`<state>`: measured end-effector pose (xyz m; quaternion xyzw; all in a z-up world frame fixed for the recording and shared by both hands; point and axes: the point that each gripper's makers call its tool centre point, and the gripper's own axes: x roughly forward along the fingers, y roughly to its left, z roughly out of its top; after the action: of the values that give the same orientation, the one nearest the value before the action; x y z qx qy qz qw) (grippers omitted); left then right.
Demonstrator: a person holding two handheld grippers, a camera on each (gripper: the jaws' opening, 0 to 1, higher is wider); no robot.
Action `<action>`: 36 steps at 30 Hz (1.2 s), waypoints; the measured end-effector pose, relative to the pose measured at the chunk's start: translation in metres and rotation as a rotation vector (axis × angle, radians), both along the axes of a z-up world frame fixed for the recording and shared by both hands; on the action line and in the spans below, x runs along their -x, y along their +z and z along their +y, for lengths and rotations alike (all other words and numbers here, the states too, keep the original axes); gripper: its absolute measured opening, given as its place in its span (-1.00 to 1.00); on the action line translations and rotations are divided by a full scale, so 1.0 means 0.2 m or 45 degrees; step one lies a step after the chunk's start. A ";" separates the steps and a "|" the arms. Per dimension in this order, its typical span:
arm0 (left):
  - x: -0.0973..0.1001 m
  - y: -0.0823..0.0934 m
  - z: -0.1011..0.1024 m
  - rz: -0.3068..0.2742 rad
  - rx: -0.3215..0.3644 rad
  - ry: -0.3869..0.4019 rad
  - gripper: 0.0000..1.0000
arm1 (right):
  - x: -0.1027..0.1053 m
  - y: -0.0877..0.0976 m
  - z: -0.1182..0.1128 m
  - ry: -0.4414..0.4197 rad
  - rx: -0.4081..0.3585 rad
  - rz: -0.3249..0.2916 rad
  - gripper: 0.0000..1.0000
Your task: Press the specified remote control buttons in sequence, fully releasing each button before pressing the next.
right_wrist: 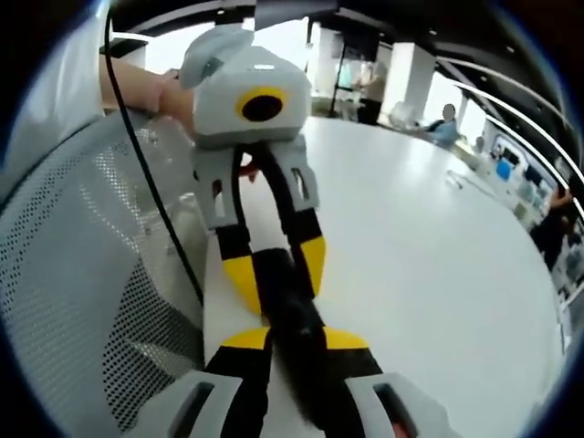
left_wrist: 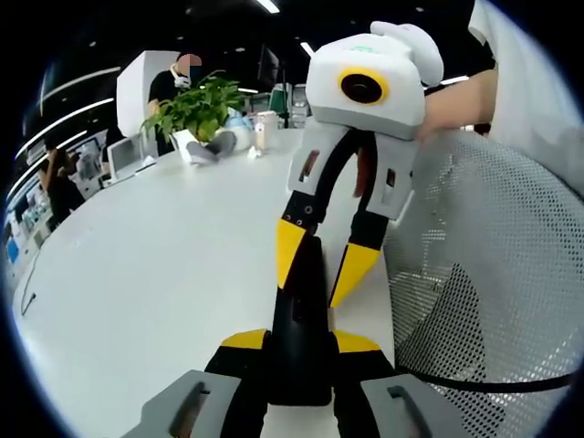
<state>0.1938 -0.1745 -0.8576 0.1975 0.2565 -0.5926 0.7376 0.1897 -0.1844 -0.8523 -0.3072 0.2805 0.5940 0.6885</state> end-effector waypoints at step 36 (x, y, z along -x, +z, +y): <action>0.00 0.00 0.00 0.007 -0.002 0.006 -0.51 | -0.01 -0.03 0.02 0.155 0.087 0.018 -0.57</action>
<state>0.1936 -0.1742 -0.8577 0.1960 0.2594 -0.5910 0.7382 0.1923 -0.1813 -0.8573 -0.3430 0.2863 0.6271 0.6381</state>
